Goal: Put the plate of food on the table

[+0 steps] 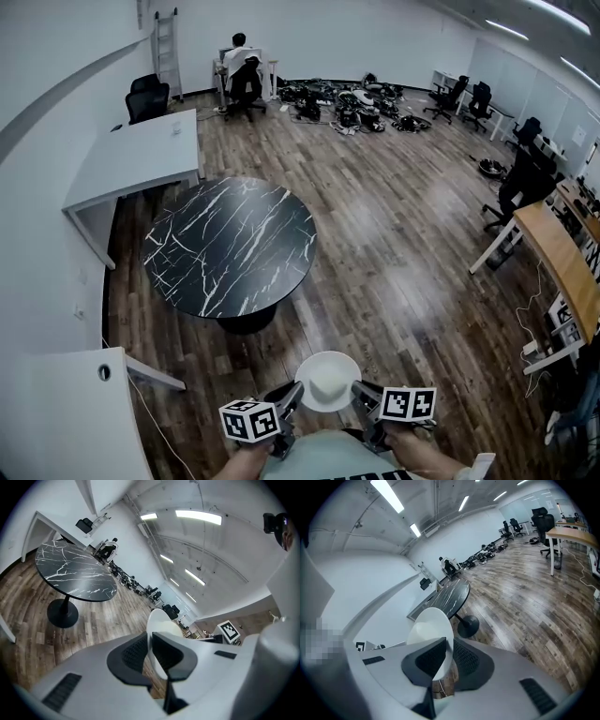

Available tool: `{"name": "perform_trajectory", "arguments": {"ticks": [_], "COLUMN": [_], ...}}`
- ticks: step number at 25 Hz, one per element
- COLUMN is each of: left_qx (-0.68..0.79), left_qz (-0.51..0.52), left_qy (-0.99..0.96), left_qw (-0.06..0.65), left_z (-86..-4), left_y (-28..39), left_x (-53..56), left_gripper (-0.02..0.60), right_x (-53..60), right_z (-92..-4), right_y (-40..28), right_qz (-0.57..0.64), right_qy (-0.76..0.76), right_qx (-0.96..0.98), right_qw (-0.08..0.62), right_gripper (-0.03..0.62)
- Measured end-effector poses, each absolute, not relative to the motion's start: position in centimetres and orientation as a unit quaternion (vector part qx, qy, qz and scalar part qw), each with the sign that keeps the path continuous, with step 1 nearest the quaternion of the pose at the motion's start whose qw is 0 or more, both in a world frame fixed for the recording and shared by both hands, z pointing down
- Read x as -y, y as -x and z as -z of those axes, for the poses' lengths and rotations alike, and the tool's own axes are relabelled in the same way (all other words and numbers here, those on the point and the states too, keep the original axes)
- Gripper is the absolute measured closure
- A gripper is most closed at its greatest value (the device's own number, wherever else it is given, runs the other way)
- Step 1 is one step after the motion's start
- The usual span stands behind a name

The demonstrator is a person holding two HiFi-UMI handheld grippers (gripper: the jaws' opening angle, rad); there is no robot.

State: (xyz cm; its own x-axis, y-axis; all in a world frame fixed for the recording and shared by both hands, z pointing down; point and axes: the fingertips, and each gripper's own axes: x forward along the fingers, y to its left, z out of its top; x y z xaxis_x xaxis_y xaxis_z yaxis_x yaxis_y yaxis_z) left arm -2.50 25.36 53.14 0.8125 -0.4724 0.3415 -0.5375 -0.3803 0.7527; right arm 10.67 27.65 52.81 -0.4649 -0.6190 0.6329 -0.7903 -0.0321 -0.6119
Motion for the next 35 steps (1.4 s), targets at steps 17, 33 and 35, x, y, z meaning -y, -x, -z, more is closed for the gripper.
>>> {"name": "perform_trajectory", "arguments": {"ticks": [17,33,35], "left_qx": [0.377,0.448,0.455], "left_qz": [-0.031,-0.034,-0.035], "left_qy": [-0.799,-0.77,-0.768], "left_qw": [0.467,0.453,0.45], "left_z": [-54.0,-53.5,-53.3], "left_y": [2.2,-3.9,-4.7], "left_x": [-18.7,-11.5,-10.9], "left_gripper": [0.545,0.545,0.545], "right_x": [-19.1,-10.1,-9.3], "right_z": [-54.1,-54.7,-54.9], "right_y": [-11.2,-17.2,-17.9], "right_qz": [-0.515,-0.523,-0.525], "right_qy": [-0.445,-0.375,-0.366], "right_qx": [0.725,0.757,0.761], "right_qw": [0.106,0.111,0.11], "right_gripper": [0.543,0.543,0.543]}}
